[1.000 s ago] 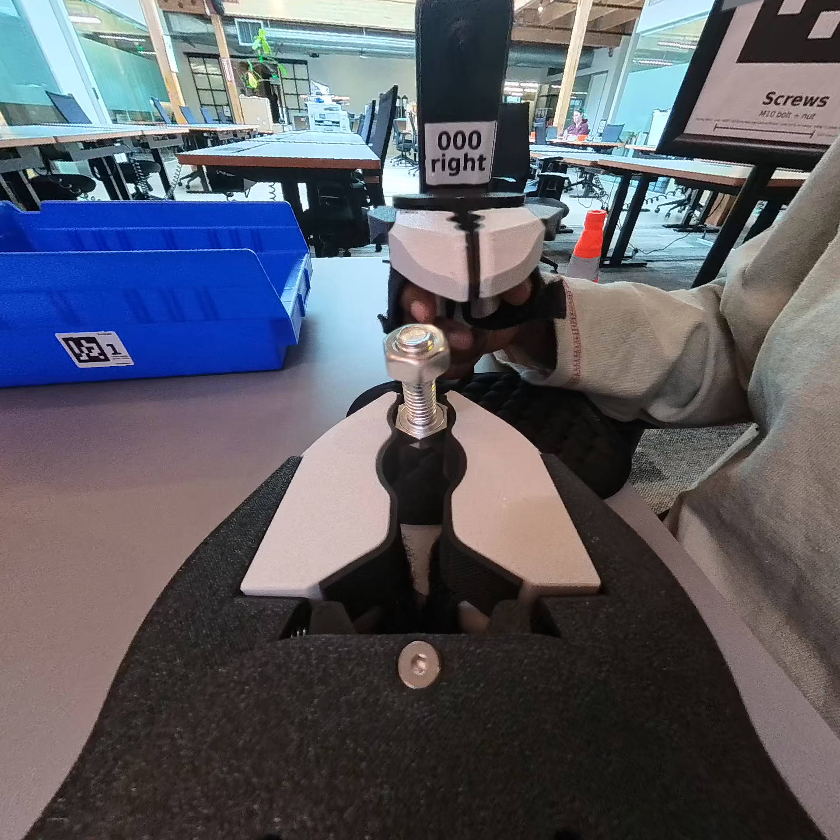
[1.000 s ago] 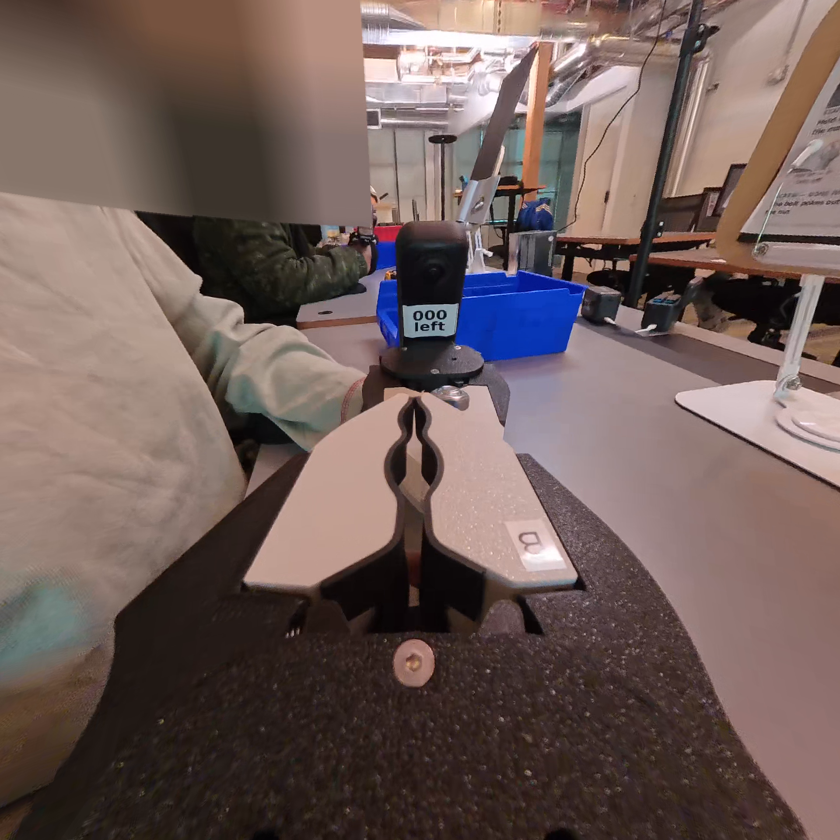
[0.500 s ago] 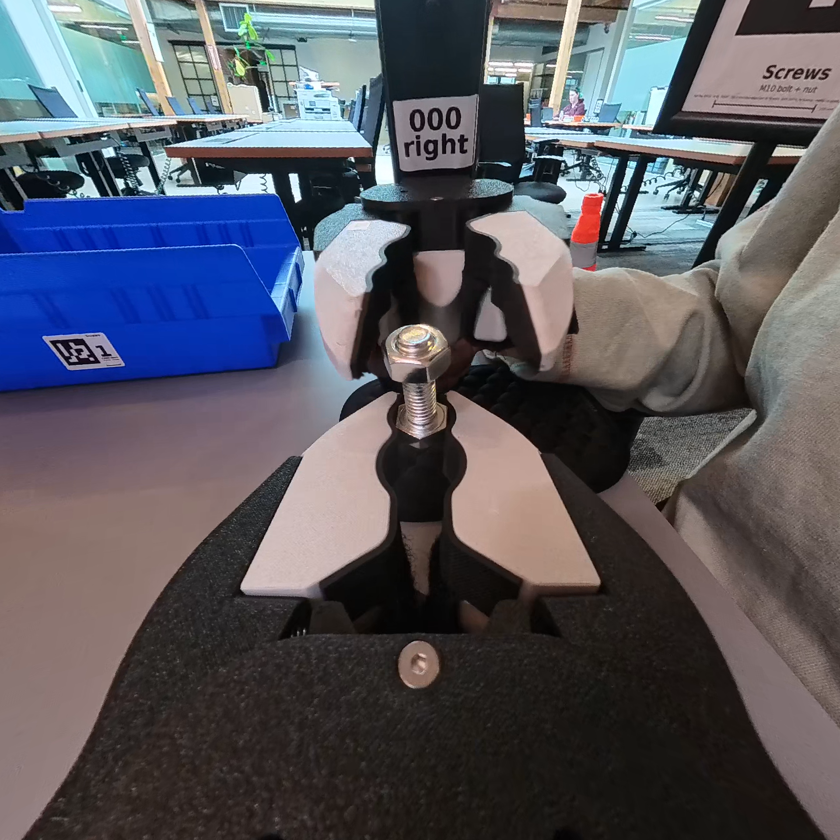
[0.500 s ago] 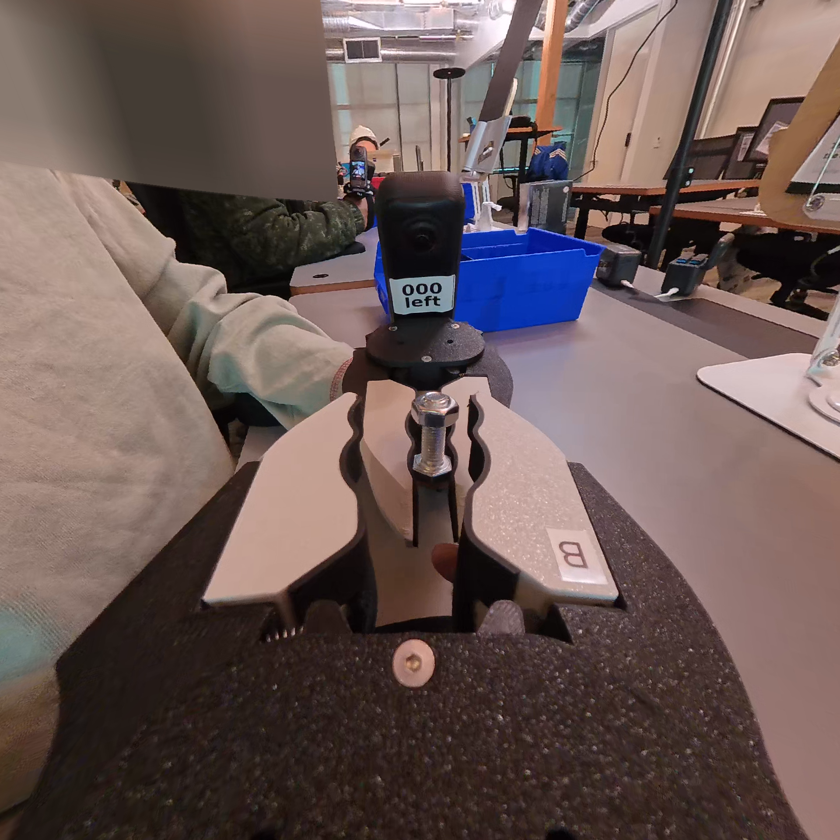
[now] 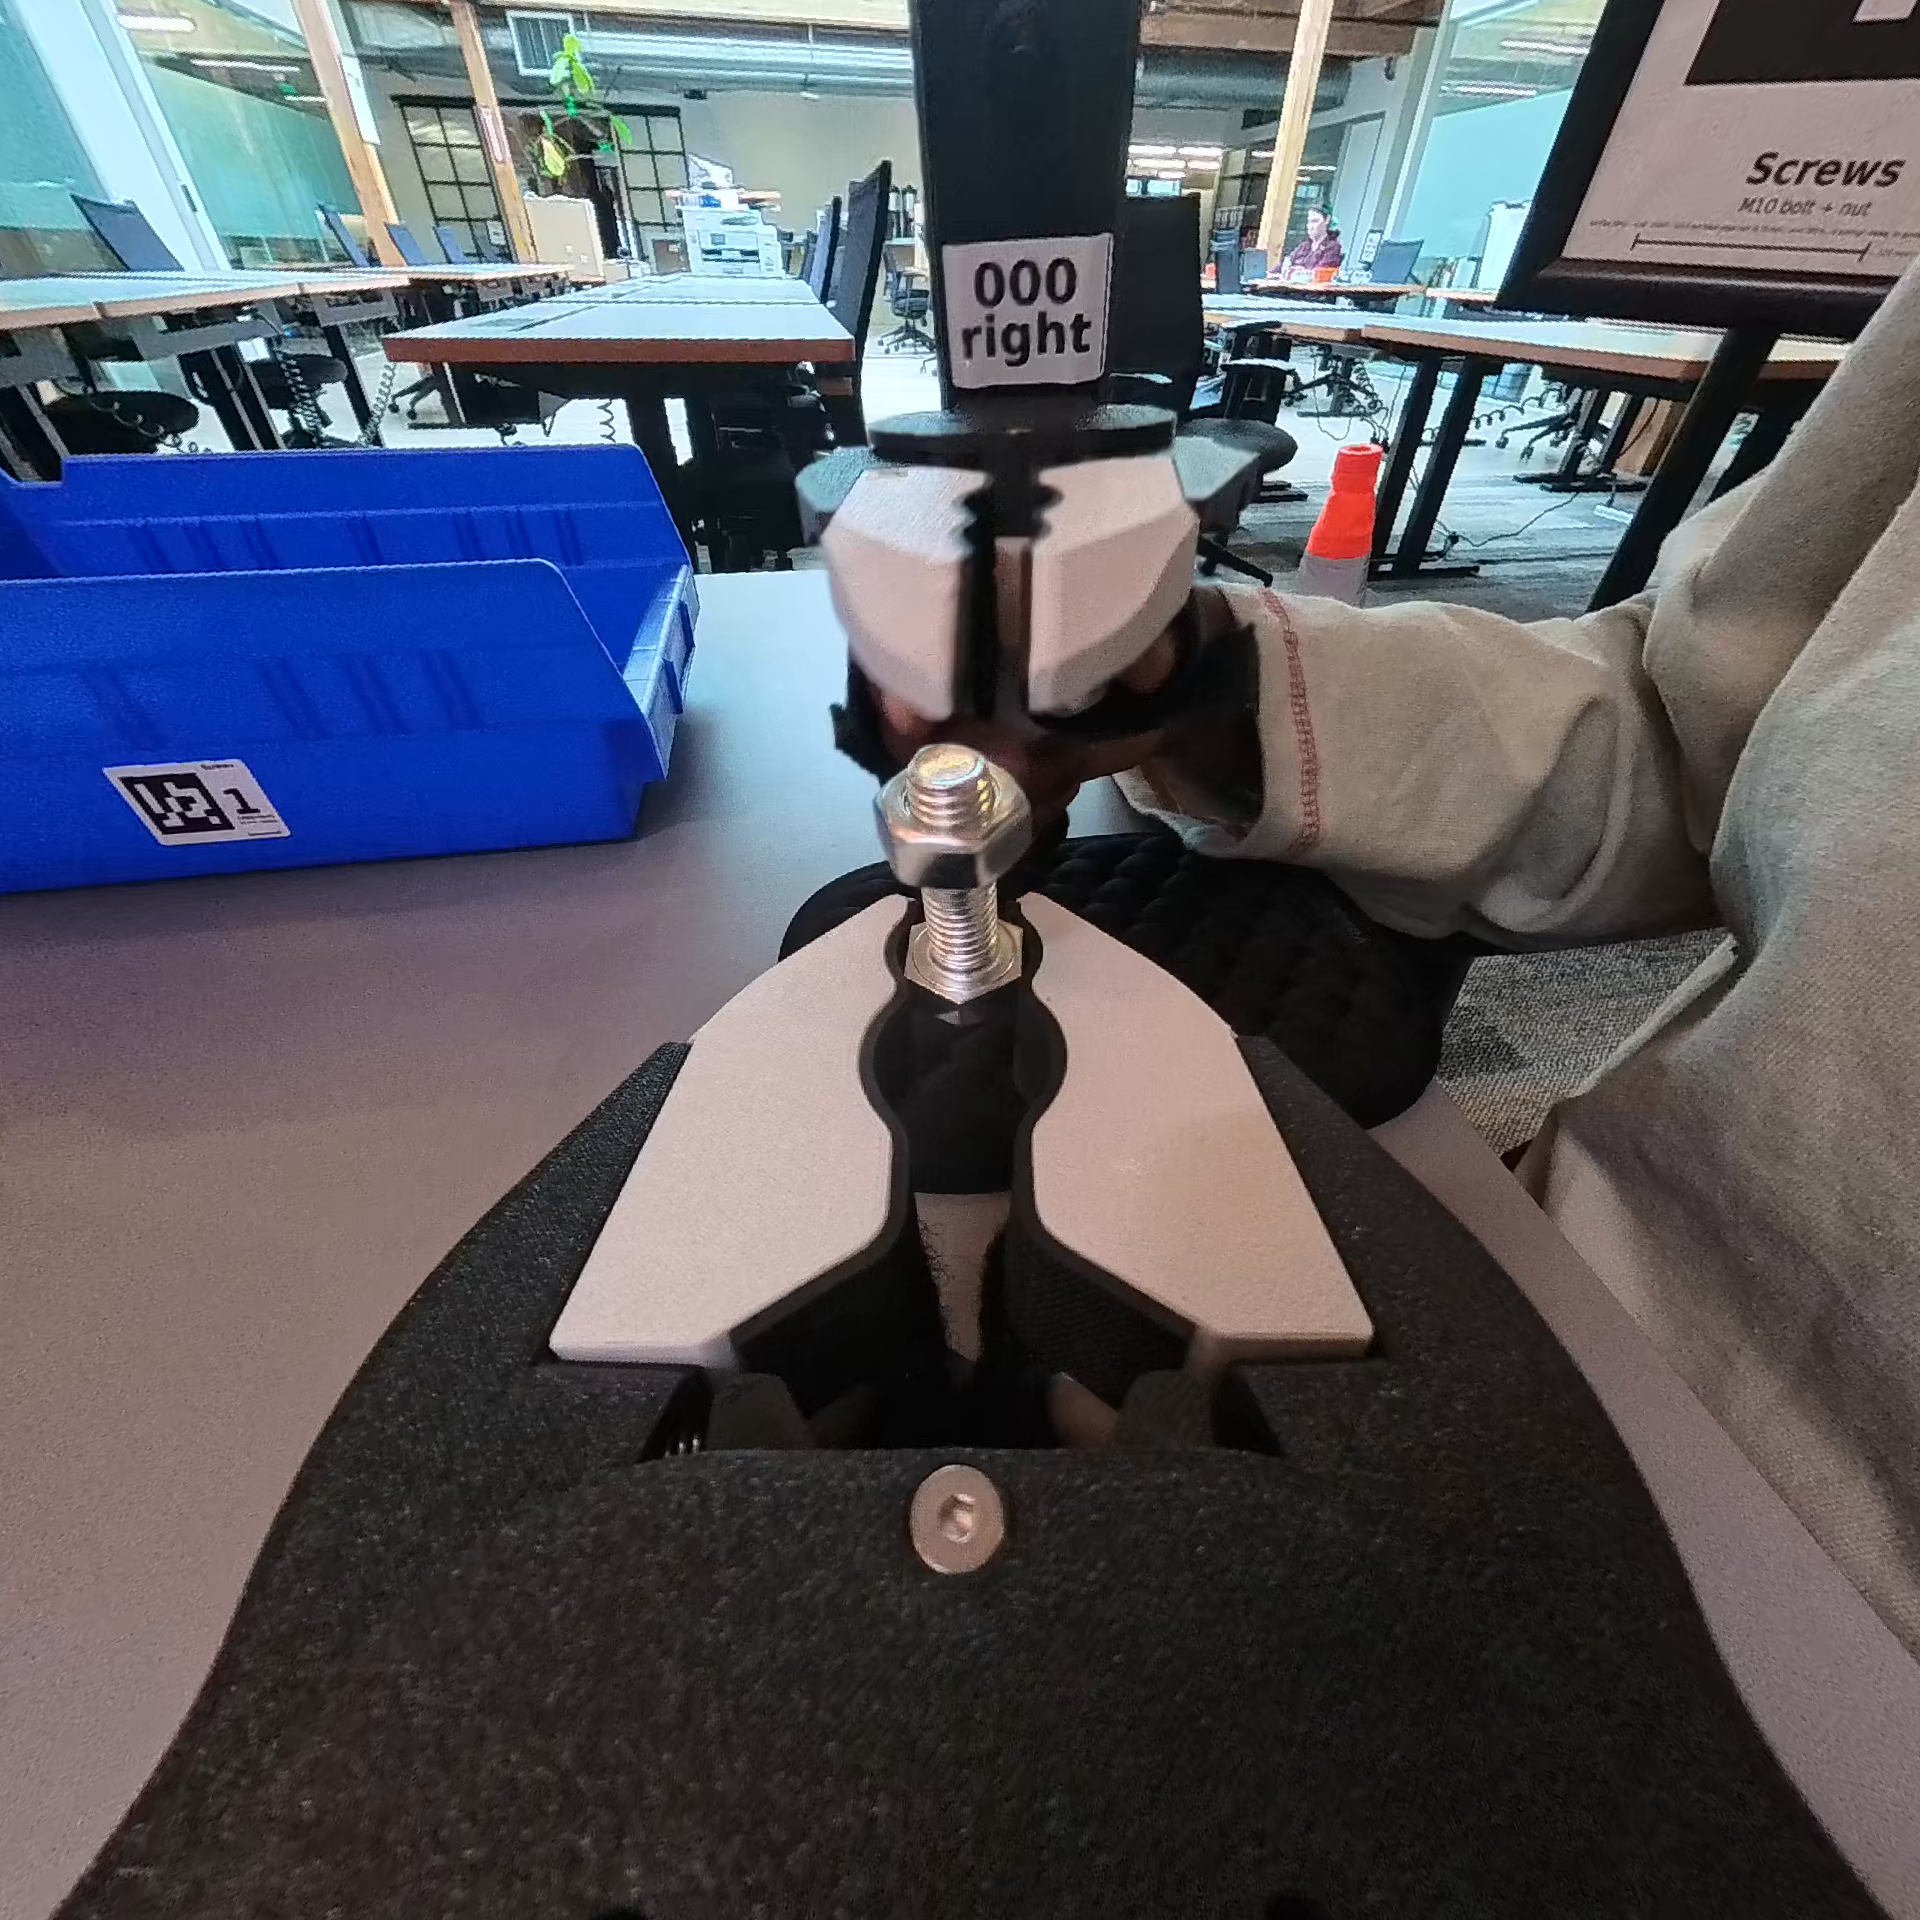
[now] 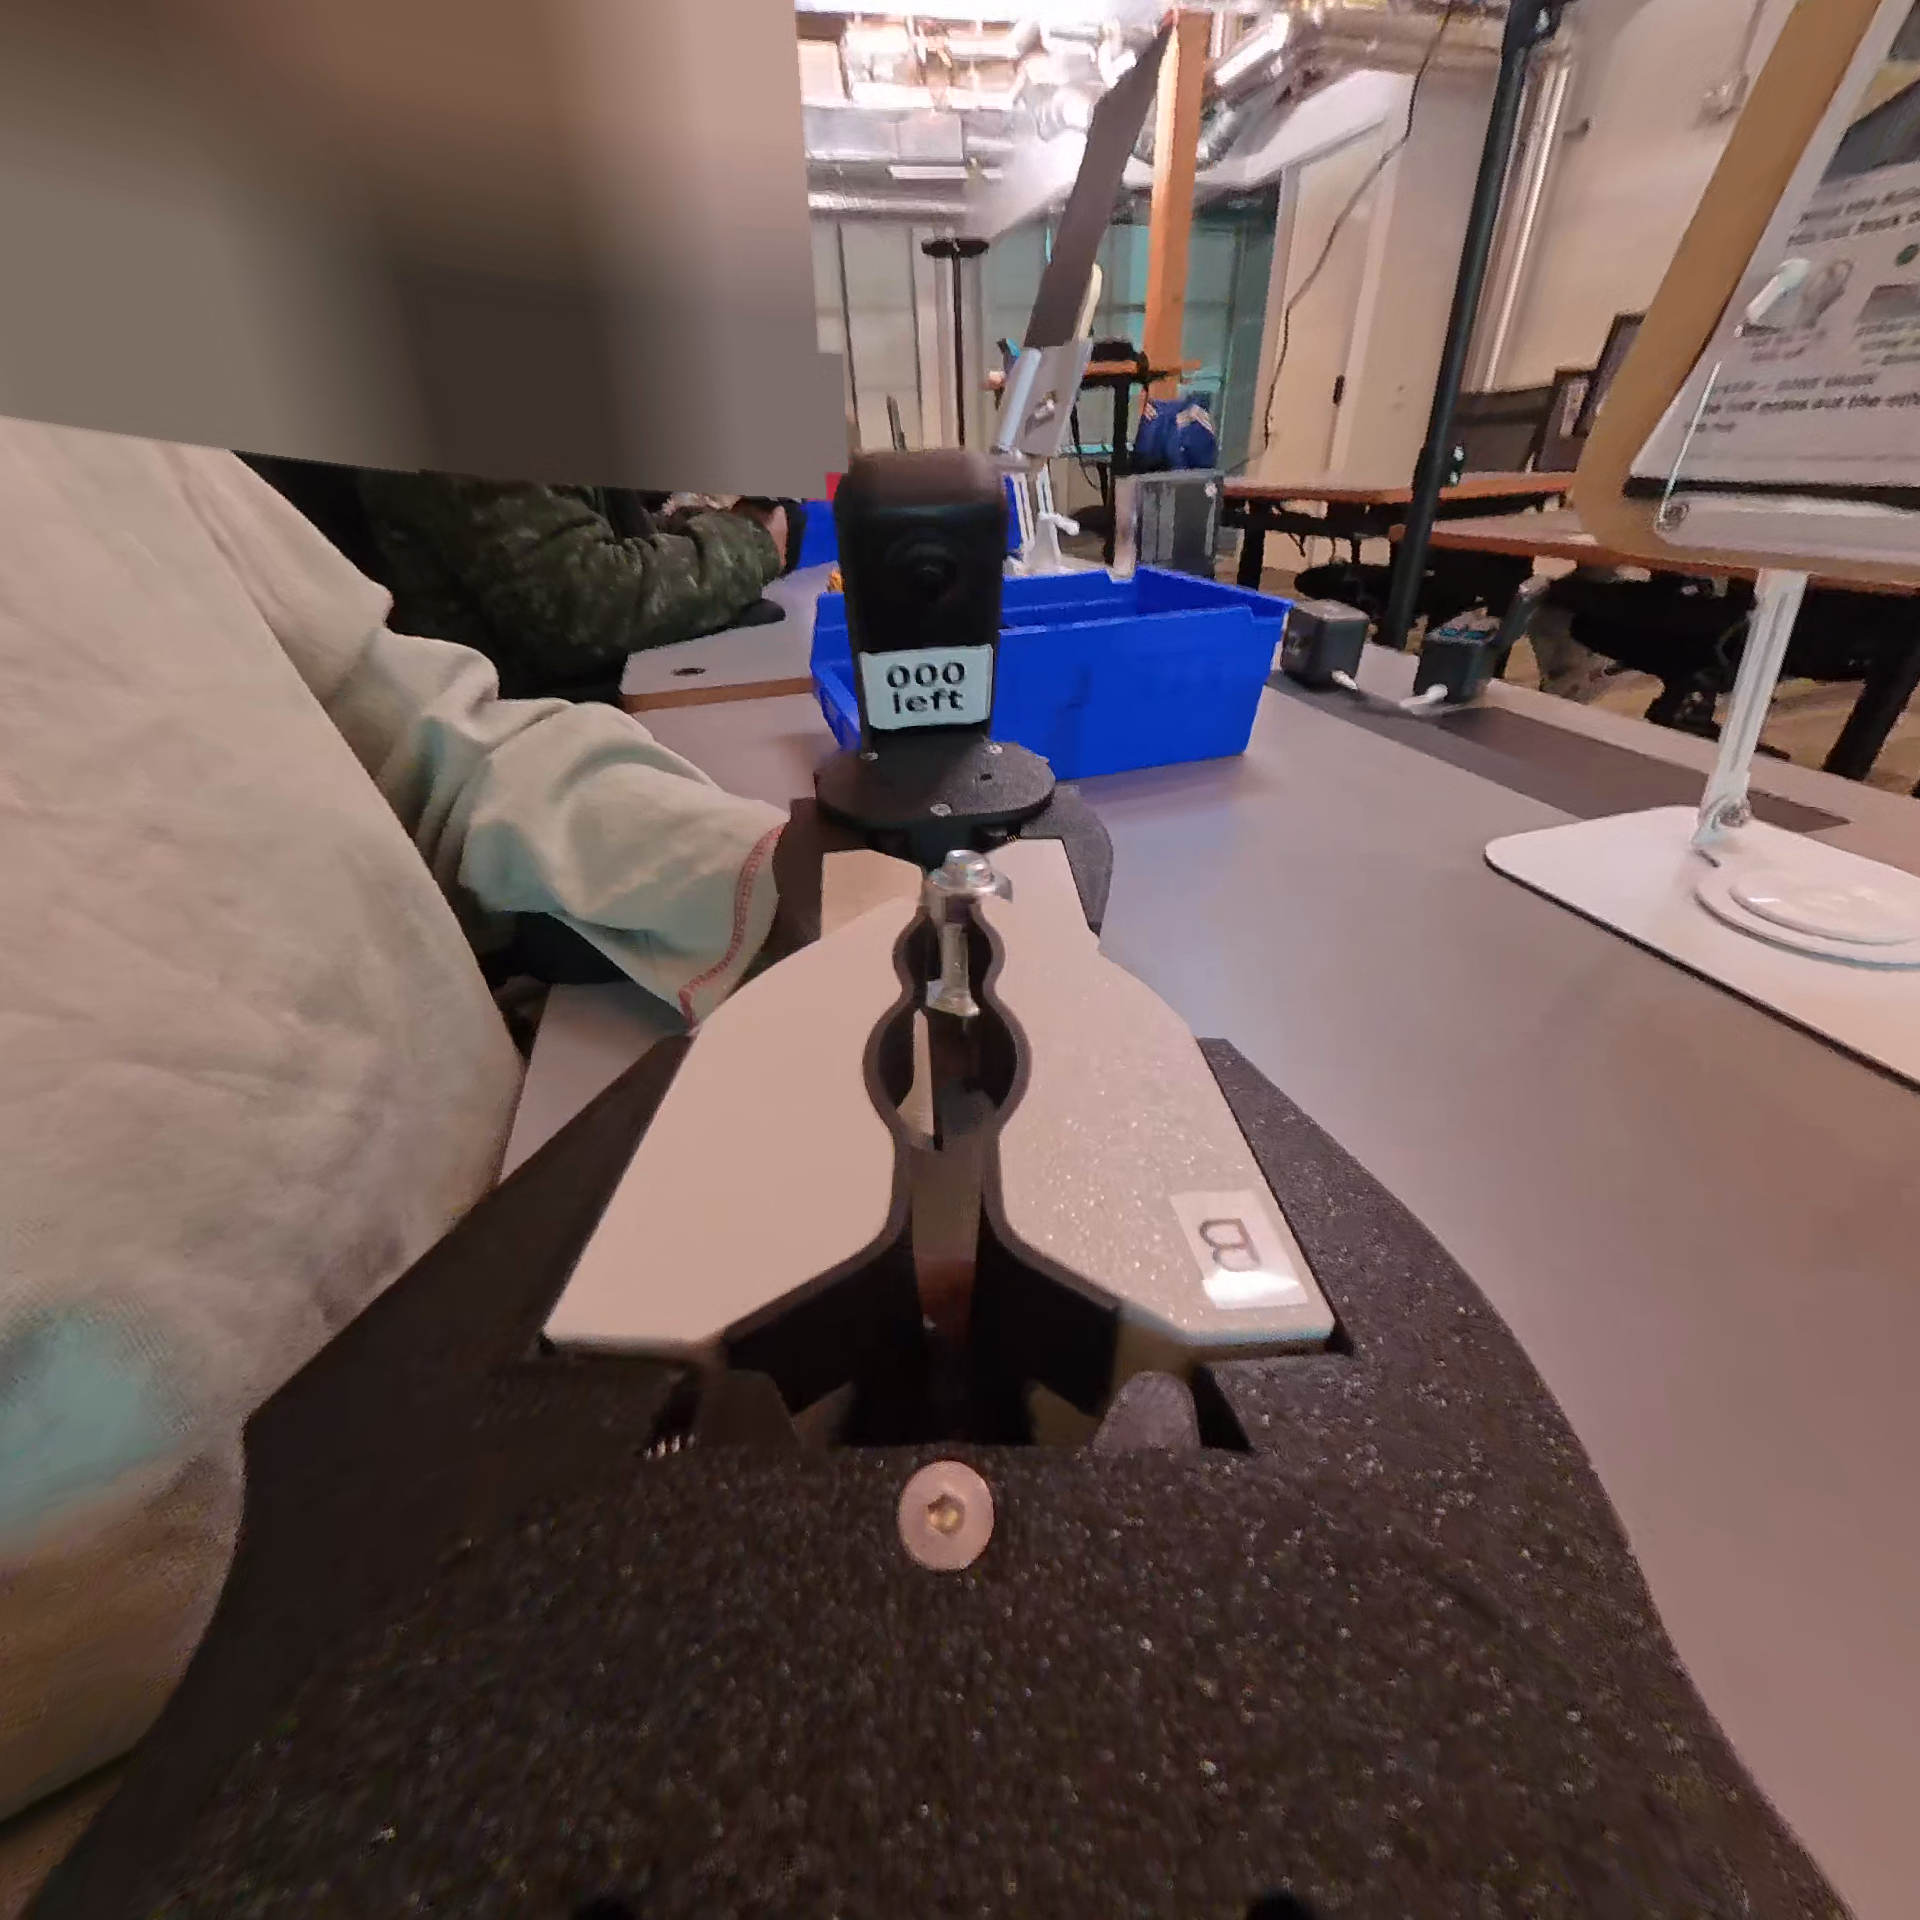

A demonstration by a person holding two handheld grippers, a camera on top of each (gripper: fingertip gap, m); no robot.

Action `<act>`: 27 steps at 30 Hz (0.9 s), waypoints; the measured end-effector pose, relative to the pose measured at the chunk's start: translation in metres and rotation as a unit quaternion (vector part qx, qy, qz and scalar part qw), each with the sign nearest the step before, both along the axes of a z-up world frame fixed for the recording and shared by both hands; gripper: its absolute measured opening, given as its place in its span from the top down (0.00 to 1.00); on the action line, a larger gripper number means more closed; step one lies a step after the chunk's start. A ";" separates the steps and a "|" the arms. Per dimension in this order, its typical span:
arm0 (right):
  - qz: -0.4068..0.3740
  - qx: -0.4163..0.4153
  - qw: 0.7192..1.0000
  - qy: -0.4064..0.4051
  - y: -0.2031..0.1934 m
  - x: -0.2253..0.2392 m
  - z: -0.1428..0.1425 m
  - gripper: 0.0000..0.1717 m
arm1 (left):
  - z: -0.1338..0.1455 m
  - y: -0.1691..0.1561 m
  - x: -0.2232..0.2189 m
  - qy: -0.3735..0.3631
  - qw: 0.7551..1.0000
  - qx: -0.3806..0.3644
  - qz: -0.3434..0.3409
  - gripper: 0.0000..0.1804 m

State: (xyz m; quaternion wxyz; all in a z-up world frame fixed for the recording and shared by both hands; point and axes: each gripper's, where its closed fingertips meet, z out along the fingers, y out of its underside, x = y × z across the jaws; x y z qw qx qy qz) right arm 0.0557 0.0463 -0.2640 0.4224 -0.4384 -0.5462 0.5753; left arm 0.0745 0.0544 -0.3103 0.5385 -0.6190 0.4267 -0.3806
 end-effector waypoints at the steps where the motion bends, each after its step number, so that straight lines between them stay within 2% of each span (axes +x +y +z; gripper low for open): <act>1: -0.005 0.000 1.000 -0.016 0.001 -0.004 -0.005 0.94 | 0.000 0.000 0.000 0.000 1.000 0.000 0.000 0.92; 4: -0.004 0.010 0.998 -0.060 -0.001 -0.014 -0.019 0.87 | 0.000 0.000 0.000 -0.001 1.000 0.001 0.000 0.92; 10: -0.002 0.029 0.997 -0.070 -0.004 -0.023 -0.023 0.95 | 0.000 0.000 0.000 0.000 1.000 0.001 0.001 0.93; 27: -0.019 0.031 0.998 -0.049 -0.001 -0.022 -0.019 0.95 | 0.002 0.003 -0.003 -0.010 1.000 0.006 0.014 0.92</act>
